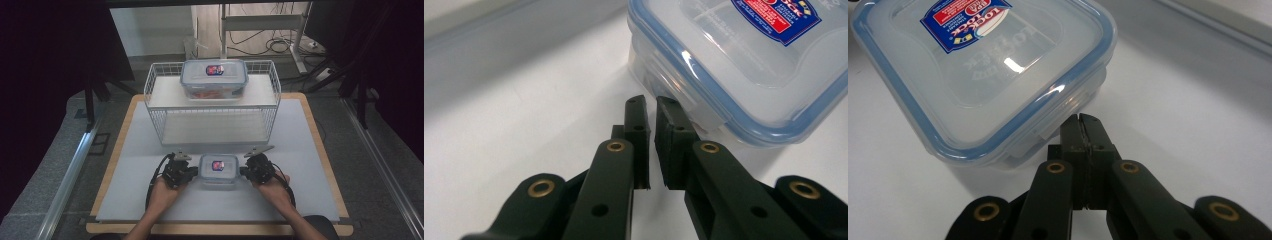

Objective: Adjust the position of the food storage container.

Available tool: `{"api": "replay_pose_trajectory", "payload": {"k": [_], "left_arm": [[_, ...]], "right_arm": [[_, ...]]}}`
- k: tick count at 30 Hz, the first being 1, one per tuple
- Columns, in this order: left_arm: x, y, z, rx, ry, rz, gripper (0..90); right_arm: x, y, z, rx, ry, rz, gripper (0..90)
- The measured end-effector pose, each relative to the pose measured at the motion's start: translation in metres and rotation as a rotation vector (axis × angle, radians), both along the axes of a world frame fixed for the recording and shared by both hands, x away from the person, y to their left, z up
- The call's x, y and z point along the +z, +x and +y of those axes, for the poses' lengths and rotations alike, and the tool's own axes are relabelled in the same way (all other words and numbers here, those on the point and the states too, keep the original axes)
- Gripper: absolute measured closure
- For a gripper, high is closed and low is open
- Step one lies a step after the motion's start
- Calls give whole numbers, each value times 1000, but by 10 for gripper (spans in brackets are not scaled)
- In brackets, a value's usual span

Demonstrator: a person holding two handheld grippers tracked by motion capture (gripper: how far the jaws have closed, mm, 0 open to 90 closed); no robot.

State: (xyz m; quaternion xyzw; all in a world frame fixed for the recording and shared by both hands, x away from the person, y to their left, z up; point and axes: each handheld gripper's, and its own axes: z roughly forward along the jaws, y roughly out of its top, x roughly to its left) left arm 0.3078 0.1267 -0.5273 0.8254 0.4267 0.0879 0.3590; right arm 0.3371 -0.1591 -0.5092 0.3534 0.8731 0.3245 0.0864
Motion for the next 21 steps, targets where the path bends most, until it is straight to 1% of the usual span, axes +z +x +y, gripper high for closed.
{"api": "replay_pose_trajectory", "payload": {"k": [3, 5, 6, 7, 8, 9, 10, 11, 12, 13, 14, 16, 18, 19, 21], "left_arm": [[1, -5, 1, -9, 11, -3, 843], [2, -5, 2, -16, 13, 0, 809], [3, -6, 5, -13, 16, -11, 787], [5, -8, 7, -10, 15, -21, 722], [6, -9, 9, -6, 23, -34, 722], [9, -12, 12, 0, 29, -54, 682], [12, -15, 16, 0, 44, -79, 639], [14, -19, 19, 1, 47, -95, 590], [15, -22, 22, 5, 44, -112, 541], [16, -25, 24, 4, 43, -125, 503], [17, -27, 27, 6, 43, -137, 463], [18, -32, 30, 7, 32, -149, 389], [18, -36, 35, 9, 18, -153, 319], [18, -38, 36, 9, 16, -153, 280], [17, -40, 39, 11, 21, -147, 216]], "right_arm": [[0, -6, 1, 17, -3, 2, 893], [0, -7, 1, 29, -6, 6, 892], [1, -8, -1, 32, -7, 6, 892], [4, -8, -5, 31, -7, -15, 889], [4, -8, -5, 31, -7, -15, 889], [6, -9, -8, 26, -13, -31, 877], [8, -10, -12, 24, -12, -52, 861], [10, -10, -19, 29, 6, -63, 837], [12, -10, -24, 30, 21, -63, 799], [13, -11, -28, 24, 29, -59, 770], [14, -11, -32, 30, 30, -70, 734], [15, -13, -38, 32, 36, -82, 652], [15, -14, -43, 22, 48, -80, 548], [16, -14, -46, 20, 64, -82, 503], [16, -14, -48, 23, 78, -83, 421]]}}
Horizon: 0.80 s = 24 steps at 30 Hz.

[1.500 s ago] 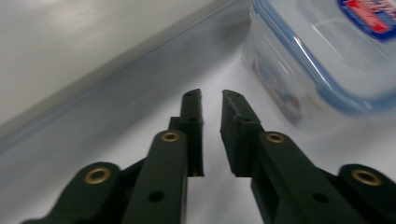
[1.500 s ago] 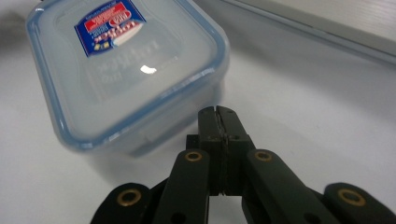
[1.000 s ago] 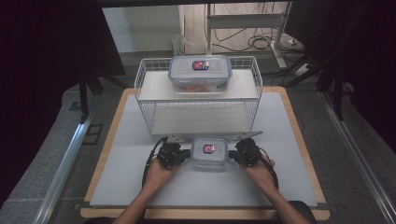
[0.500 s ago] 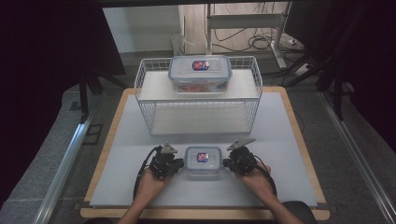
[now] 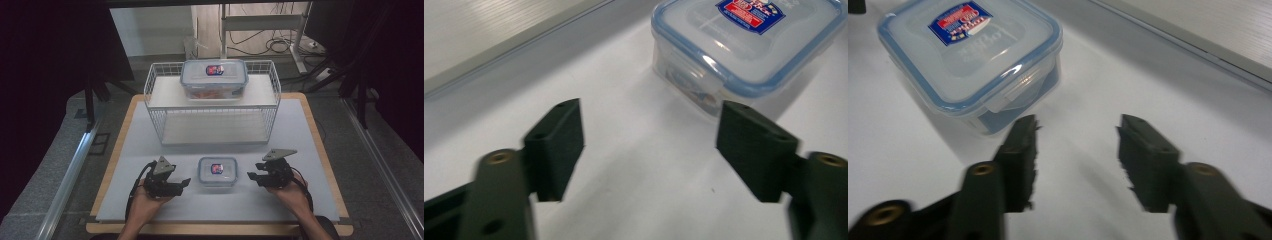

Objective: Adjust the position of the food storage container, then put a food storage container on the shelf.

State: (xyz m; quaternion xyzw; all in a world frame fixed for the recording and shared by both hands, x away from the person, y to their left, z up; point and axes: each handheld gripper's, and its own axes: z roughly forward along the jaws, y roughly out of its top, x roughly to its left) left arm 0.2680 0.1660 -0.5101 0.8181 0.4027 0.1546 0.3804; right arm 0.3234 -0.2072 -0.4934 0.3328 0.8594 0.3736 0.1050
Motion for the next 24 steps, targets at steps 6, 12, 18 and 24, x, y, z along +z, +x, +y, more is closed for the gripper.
{"api": "replay_pose_trajectory", "payload": {"k": [6, 12, 18, 24], "left_arm": [[-7, -5, 9, -11, 35, 32, 99], [-12, -8, 13, -13, 42, 17, 53], [-12, -7, 14, -9, 2, -23, 42], [-13, -5, 14, -6, -30, -36, 33]], "right_arm": [[-2, -4, -5, 4, 21, -33, 229], [-7, -3, -7, 2, 19, -23, 121], [-10, -3, -6, 6, 11, -13, 90], [-8, -2, -7, -7, 19, -16, 84]]}}
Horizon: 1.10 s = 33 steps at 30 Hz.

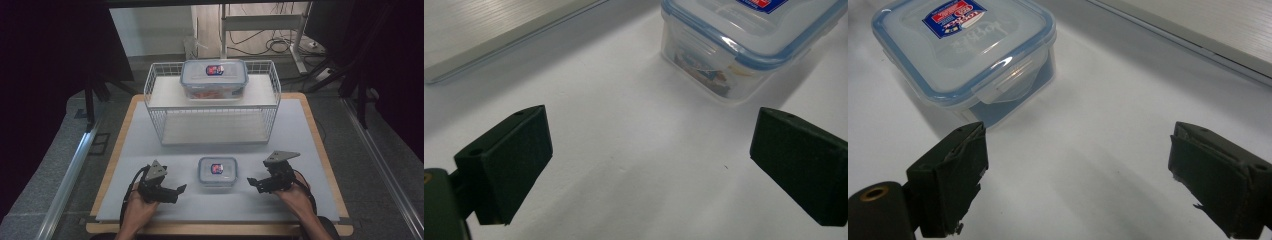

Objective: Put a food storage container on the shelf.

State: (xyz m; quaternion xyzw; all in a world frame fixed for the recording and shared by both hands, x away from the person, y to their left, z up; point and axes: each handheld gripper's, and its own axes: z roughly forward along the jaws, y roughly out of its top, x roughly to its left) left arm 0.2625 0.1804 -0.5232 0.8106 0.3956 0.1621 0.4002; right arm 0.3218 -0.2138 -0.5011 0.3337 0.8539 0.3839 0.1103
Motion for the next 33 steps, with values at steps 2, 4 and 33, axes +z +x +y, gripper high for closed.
{"api": "replay_pose_trajectory", "payload": {"k": [2, 4, 33], "left_arm": [[-1, 1, -1, -2, 9, 0, 28], [0, 1, -3, -11, 14, 2, 29], [14, 48, -35, -112, -161, 194, 141]], "right_arm": [[1, 0, 1, -1, 1, -3, 79], [1, 0, 2, 3, 3, -7, 74], [16, 17, 37, 55, 78, 151, 313]]}}
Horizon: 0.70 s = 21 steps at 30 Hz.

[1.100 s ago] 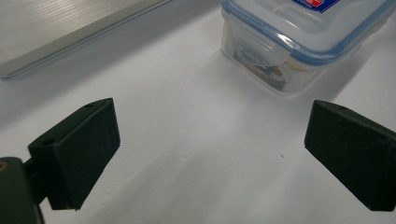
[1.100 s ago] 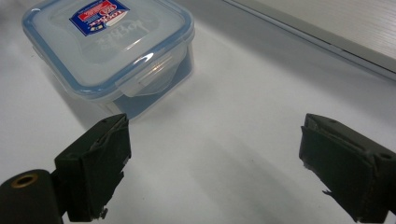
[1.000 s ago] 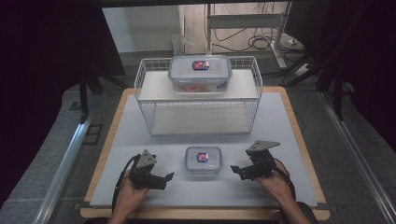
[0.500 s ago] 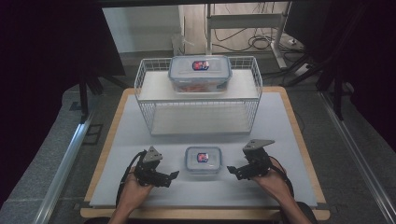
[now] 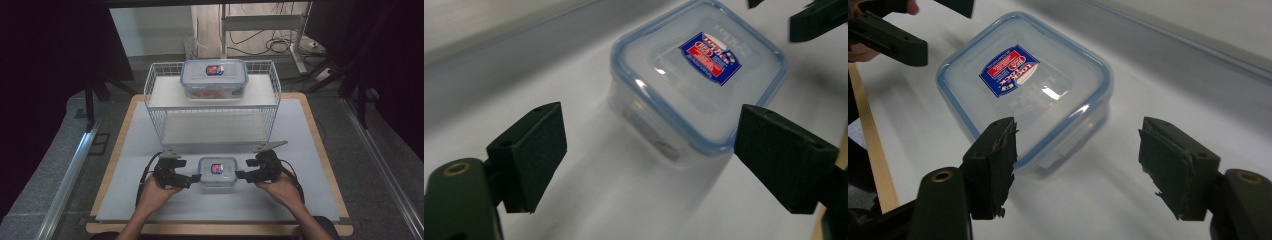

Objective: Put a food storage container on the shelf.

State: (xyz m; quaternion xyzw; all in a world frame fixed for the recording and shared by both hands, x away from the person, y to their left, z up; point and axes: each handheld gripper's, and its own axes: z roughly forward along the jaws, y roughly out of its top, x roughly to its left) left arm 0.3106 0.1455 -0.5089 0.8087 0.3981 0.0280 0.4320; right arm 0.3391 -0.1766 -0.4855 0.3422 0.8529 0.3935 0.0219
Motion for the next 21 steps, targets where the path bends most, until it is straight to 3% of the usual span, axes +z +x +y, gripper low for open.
{"api": "replay_pose_trajectory", "payload": {"k": [4, 7, 10, 14, 17, 21], "left_arm": [[-5, 10, -8, -20, -31, 38, 144], [-11, 17, -15, -56, -47, 88, 140], [-16, 21, -20, -79, -100, 141, 151], [-13, 19, -19, -70, -93, 155, 199], [-12, 16, -13, -76, -101, 161, 277], [-12, 11, -10, -56, -127, 178, 344]], "right_arm": [[-7, 6, 8, 10, 17, 52, 279], [-13, 10, 15, 18, 16, 103, 226], [-18, 14, 18, 27, 42, 156, 218], [-20, 16, 23, 33, 58, 199, 230], [-19, 16, 19, 25, 76, 210, 314], [-21, 12, 12, 11, 119, 240, 360]]}}
